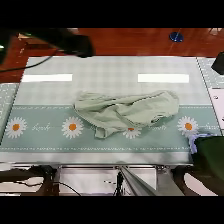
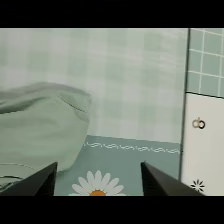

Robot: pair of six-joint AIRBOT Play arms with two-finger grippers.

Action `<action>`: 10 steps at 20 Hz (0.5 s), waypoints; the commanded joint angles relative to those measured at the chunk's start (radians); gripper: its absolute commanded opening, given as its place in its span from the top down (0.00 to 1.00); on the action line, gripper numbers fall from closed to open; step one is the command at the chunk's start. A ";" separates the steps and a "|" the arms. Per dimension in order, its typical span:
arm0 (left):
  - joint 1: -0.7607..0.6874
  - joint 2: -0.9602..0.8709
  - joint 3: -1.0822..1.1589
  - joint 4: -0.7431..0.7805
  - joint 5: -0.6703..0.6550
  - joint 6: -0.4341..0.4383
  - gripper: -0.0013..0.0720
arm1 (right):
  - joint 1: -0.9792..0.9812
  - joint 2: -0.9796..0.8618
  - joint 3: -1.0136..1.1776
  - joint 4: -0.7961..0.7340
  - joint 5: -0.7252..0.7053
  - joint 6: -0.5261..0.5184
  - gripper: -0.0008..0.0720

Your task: Fold the shirts.

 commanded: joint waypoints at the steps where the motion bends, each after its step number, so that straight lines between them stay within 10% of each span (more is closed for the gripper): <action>1: 0.275 0.066 -0.103 -0.026 -0.178 0.025 0.25 | -0.087 -0.076 0.000 0.146 -0.001 0.004 0.18; 10: 0.499 0.230 -0.916 -0.256 0.002 0.262 0.25 | -0.202 -0.126 -0.247 0.295 -0.068 -0.049 0.18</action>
